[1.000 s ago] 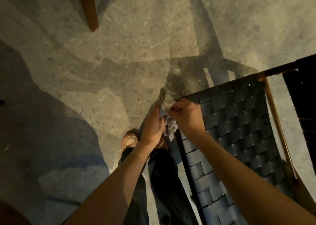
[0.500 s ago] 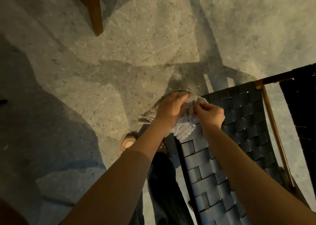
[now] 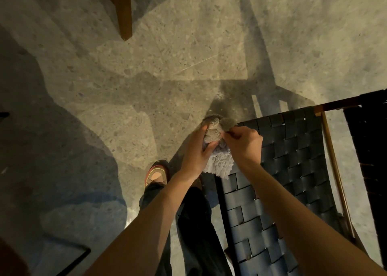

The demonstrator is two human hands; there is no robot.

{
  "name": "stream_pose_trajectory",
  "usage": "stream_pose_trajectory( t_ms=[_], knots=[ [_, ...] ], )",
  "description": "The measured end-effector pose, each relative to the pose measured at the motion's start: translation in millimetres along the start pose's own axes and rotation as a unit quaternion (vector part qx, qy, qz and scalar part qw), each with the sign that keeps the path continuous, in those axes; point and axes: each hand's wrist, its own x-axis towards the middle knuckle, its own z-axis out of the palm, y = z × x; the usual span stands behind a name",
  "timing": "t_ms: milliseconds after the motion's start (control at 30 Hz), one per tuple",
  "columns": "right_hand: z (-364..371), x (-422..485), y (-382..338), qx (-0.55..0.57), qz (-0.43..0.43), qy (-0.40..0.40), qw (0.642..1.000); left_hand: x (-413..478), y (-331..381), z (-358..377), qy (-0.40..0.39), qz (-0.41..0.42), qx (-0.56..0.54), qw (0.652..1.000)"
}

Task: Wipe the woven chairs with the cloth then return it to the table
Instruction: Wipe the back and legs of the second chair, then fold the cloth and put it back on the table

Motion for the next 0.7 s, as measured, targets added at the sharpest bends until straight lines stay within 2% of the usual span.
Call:
stream_pose_trajectory(
  t_ms=[167, 233, 400, 500, 700],
  knots=[
    [-5.4, 4.6, 5.5, 0.011, 0.005, -0.044, 0.999, -5.6, -1.4, 7.9, 0.064, -0.012, -0.084, 0.994],
    [-7.5, 8.2, 5.9, 0.022, 0.019, -0.063, 0.998, -6.4, -4.3, 7.2, 0.079, -0.045, -0.115, 0.989],
    [-8.7, 3.7, -2.7, 0.068, 0.058, -0.098, 0.991, -11.8, -3.7, -3.2, 0.124, -0.072, -0.042, 0.989],
    [-12.2, -5.1, -17.7, 0.098, 0.076, -0.134, 0.983, -20.7, 12.9, -20.0, 0.160, -0.107, -0.065, 0.979],
    [-51.3, -18.7, -86.5, 0.101, 0.018, -0.183, 0.978, -44.3, 88.6, -79.9, 0.107, -0.081, -0.098, 0.986]
  ],
)
